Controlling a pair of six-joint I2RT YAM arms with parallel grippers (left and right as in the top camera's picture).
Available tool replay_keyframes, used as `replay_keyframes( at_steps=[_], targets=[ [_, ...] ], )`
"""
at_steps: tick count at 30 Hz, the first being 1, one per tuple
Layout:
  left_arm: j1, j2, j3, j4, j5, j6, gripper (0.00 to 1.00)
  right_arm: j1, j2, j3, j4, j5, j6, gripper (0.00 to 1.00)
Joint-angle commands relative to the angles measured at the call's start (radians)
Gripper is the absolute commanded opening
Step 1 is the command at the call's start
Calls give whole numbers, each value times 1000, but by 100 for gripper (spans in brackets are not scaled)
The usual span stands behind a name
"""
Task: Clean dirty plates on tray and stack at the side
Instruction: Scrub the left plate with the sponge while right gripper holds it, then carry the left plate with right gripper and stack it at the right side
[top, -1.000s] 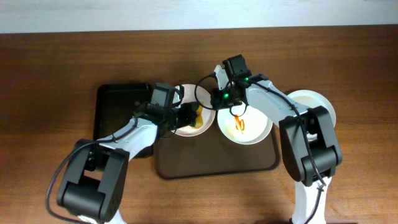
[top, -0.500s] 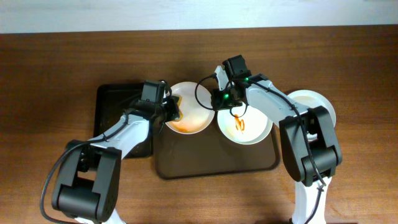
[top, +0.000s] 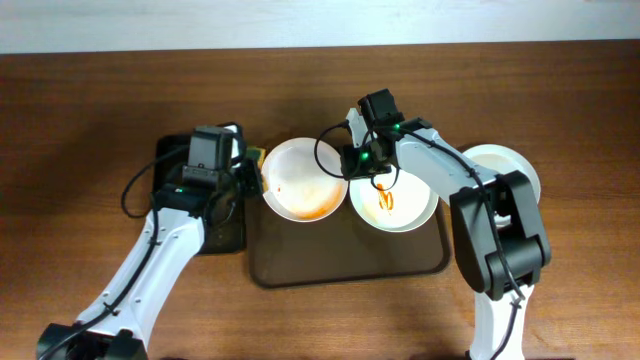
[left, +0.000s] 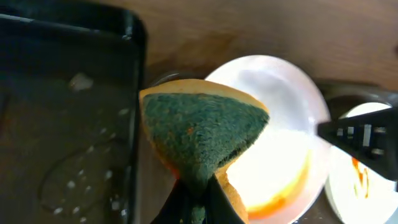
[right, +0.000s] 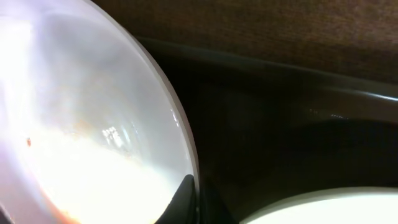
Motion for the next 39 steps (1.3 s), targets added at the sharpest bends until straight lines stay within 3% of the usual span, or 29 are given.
replay_keyframes(
  at_steps=[1, 12, 18, 23, 30, 39],
  targets=[
    [-3, 1, 0, 14, 120, 20, 0, 5, -76, 23, -11, 35, -8, 4],
    [-176, 251, -2, 137, 121, -26, 0, 19, -66, 19, -139, 84, -1, 4],
    [-178, 333, -2, 161, -87, -26, 0, 18, -66, 19, -161, 84, -2, 4],
    [-135, 333, 7, 143, -265, -25, 0, 18, -66, 19, -178, 84, -2, 4],
    [-115, 194, 56, 138, -186, -14, 0, 18, -66, 19, -179, 84, -2, 4],
    [-13, 41, 56, -92, -165, 2, 0, 19, -135, 34, -180, 137, -7, 4]
  ],
)
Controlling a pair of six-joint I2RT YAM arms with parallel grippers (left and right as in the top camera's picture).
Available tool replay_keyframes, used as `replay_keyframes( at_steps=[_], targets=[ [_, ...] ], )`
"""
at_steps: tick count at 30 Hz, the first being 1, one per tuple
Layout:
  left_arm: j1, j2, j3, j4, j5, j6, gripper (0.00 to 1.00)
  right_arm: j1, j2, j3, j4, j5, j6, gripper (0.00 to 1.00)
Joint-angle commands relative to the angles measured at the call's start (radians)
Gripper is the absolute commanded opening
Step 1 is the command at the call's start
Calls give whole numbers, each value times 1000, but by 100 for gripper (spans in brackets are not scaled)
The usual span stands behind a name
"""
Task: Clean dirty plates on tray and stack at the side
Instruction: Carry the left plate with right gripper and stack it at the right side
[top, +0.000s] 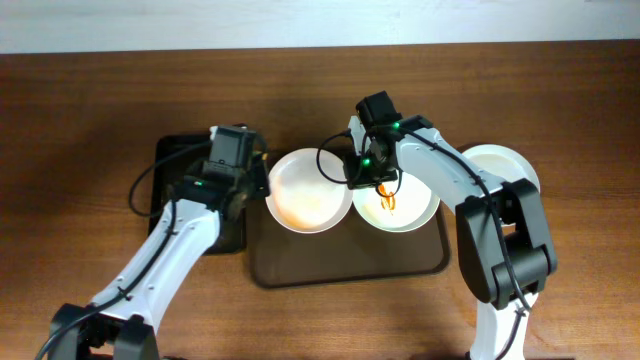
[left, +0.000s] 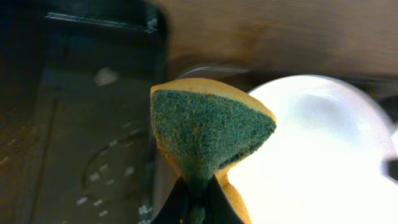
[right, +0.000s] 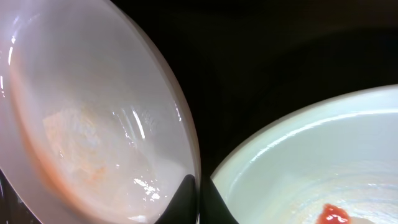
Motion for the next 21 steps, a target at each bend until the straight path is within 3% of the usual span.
replay_keyframes(
  at_steps=[1, 9, 16, 21],
  targets=[
    [84, -19, 9, -39, 45, 50, 0, 2, -105, 27, -8, 83, -24, 4],
    [267, -13, 3, -67, 139, 179, 0, 68, -268, 27, -107, 380, -97, 4],
    [305, 56, 1, -79, 176, 304, 0, 346, -303, 27, -94, 948, -94, 4],
    [305, 87, 1, -80, 175, 304, 0, 462, -303, 27, -62, 1155, -93, 4]
  ],
)
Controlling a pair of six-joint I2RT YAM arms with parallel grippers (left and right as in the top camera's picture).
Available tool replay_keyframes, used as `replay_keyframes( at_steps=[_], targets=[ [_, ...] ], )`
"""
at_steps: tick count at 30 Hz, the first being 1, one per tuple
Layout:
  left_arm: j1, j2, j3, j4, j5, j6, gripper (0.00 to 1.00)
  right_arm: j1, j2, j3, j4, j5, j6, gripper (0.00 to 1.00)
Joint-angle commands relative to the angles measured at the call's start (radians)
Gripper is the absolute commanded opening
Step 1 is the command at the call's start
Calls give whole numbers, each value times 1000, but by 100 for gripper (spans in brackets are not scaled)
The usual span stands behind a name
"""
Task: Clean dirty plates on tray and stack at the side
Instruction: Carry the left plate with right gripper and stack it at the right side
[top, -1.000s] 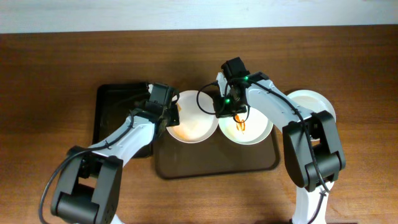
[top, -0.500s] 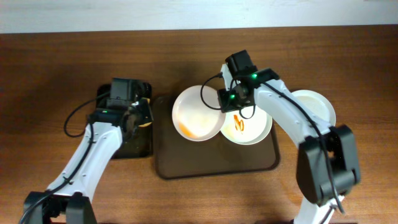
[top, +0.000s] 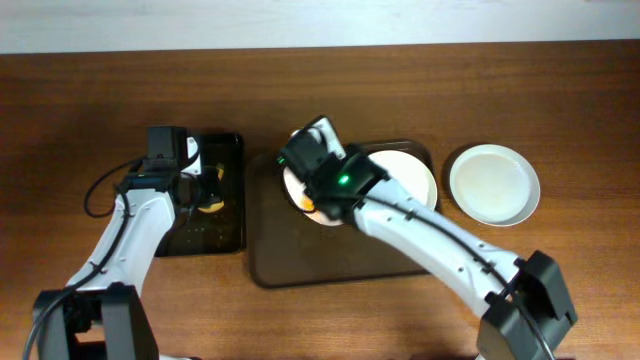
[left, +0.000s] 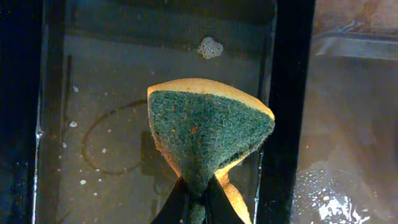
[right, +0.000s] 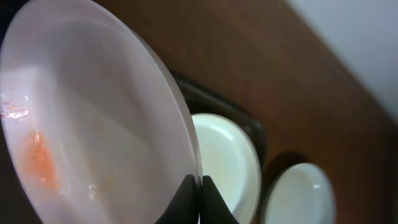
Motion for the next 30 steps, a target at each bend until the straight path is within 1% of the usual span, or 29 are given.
replay_keyframes(
  at_steps=[1, 8, 9, 11, 12, 14, 17, 20, 23, 26, 30],
  targets=[
    [6, 13, 2, 2, 18, 23, 0, 59, -33, 21, 24, 242, 2, 4],
    [6, 13, 2, 2, 18, 23, 0, 72, -34, 24, 30, 256, 23, 4],
    [6, 13, 2, 1, 18, 23, 0, 71, -36, 24, 29, 256, 44, 4],
    [6, 13, 2, 0, 18, 23, 0, 47, -51, 24, 19, 231, 178, 4],
    [6, 13, 2, -2, 18, 23, 0, 14, -71, 24, 12, 168, 231, 4],
    [6, 13, 2, -3, 18, 23, 0, -56, -114, 24, 11, 59, 273, 4],
    [6, 13, 2, -3, 18, 23, 0, -221, -195, 24, -7, -108, 299, 4],
    [6, 13, 2, -6, 19, 19, 0, -439, -229, 24, -66, -273, 322, 4],
    [6, 13, 2, -6, 19, 19, 0, -682, -220, 23, -131, -404, 326, 4],
    [6, 13, 2, -6, 19, 19, 0, -893, -212, 21, -165, -477, 325, 4],
    [5, 13, 2, -6, 19, 19, 0, -1074, -153, -16, -195, -590, 282, 4]
  ],
)
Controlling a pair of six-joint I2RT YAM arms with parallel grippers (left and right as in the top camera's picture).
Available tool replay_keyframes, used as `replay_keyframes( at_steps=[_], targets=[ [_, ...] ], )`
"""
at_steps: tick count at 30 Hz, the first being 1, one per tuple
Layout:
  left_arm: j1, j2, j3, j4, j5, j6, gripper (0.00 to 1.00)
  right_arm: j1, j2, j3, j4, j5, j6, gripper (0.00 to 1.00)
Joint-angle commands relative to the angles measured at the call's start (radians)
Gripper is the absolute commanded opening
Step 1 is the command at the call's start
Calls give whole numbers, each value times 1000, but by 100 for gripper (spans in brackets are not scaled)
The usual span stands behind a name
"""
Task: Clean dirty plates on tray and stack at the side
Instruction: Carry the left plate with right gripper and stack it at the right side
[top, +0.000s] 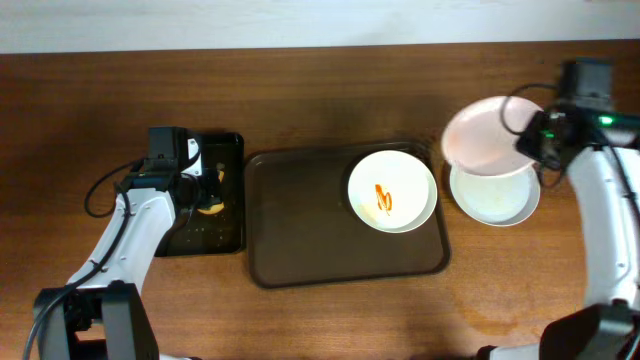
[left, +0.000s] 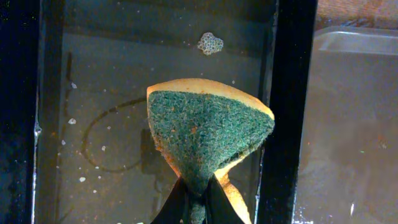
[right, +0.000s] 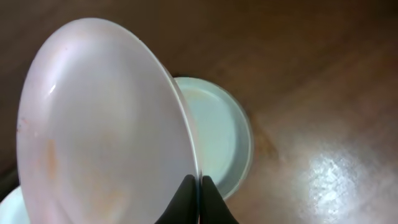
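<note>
My right gripper (right: 198, 186) is shut on the rim of a white plate (top: 482, 141), held tilted in the air over the clean plate (top: 492, 197) lying on the table at the right of the tray; the held plate (right: 106, 130) shows a faint orange tint. A second white plate (top: 392, 190) with an orange-red smear lies on the brown tray (top: 300, 230), in its right half. My left gripper (left: 198, 190) is shut on a green and yellow sponge (left: 208, 130), held over the black water tray (top: 225, 150).
The black water tray (left: 99, 93) holds shallow water with foam specks and stands left of the brown tray. Cables run along both arms. Bare wooden table surrounds the trays.
My right gripper has carried the plate from above the brown tray's left half to above the clean plate at the right. The left gripper and sponge have stayed over the black tray.
My right gripper held the left plate's rim on the tray while the sponge hovered beside it. Then the sponge was next to the plate's left edge. Then the sponge was over the black tray and the plate was lifted; now it hangs over the side plate.
</note>
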Motion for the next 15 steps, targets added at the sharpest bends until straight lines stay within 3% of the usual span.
replay_keyframes(
  at_steps=[1, 9, 10, 12, 15],
  targets=[
    [5, 8, 2, 2, 18, 15, 0, -99, 66, -45, 0, -123, -25, 4],
    [5, 8, 2, -4, 18, 15, 0, -127, 182, -71, 38, -119, -43, 4],
    [5, 8, 2, -5, 18, 15, 0, -127, 183, -71, 37, -119, -43, 9],
    [5, 8, 2, -5, 18, 15, 0, -127, 183, -71, 32, -119, -43, 39],
    [5, 8, 2, -5, 18, 15, 0, -122, 183, -71, 10, -159, -43, 41]
  ],
)
